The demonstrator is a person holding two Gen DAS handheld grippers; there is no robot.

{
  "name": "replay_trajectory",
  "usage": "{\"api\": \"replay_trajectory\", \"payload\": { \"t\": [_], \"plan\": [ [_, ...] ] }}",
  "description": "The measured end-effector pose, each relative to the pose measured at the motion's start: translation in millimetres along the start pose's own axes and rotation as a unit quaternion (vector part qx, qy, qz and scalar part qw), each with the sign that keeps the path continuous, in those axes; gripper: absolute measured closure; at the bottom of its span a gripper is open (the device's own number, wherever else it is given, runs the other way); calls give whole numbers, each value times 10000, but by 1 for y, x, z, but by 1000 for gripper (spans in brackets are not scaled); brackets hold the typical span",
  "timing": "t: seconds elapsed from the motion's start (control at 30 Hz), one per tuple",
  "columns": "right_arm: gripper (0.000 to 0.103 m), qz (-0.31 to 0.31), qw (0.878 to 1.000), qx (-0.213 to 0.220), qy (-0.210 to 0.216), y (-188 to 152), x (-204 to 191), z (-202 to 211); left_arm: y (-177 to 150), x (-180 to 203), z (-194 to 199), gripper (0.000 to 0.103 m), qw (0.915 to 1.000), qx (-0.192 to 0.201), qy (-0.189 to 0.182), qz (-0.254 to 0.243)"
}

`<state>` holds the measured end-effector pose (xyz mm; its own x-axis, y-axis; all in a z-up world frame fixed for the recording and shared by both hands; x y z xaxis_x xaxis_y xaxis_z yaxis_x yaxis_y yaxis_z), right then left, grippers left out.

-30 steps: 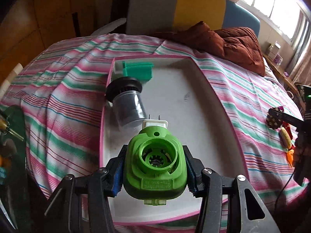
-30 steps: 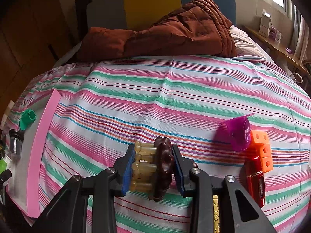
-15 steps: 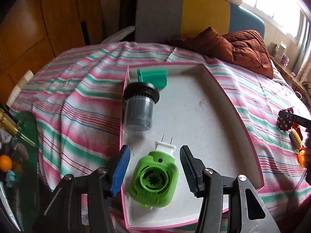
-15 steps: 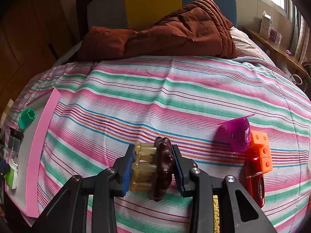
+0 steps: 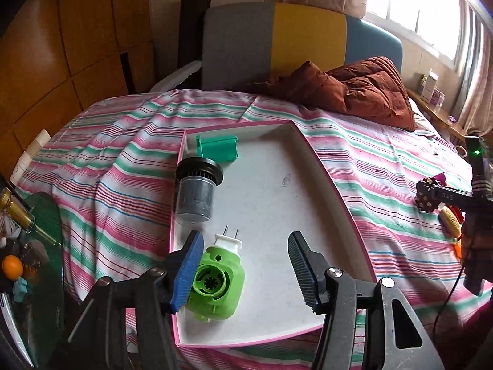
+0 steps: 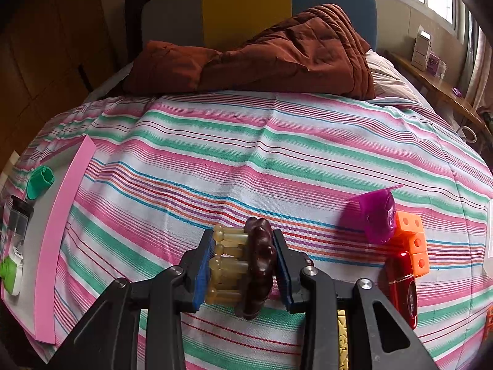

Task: Organize rigid objects
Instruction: 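Lower the green plug-in device into the tray and open the left tool, then carry the brown peg comb over the tray and open the right tool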

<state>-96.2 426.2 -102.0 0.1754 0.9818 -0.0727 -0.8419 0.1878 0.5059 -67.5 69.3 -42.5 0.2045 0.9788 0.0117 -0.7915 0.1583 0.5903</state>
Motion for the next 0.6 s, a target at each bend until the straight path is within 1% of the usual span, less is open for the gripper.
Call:
{"api": "replay_trajectory", "payload": {
  "t": [0.2,0.43,0.6],
  "plan": [
    [67,35,9999,42,-103,-2,-3,1,-3,1,3,45,10000,0,-51,8],
    [67,-114,9996,-18,-276,-5,-12,4,-7,-5,2,45,9999,-13,-119,72],
    [67,-145,9996,-48,-248,-11,-22,8,-12,-8,1,45,9998,-51,-164,106]
  ]
}}
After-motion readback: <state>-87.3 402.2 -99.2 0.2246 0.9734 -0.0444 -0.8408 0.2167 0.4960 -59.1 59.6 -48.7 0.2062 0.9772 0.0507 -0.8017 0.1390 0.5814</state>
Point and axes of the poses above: each gripper's, at about its wrist camera, not at the fingertips, and z roughly against the way its jaws point, x to its right, y to its top, the point moved 6 cm from there along -z, roughly the way its jaws point, and after that the axes turned 5 degrees about -x, right-handed, at the moved point
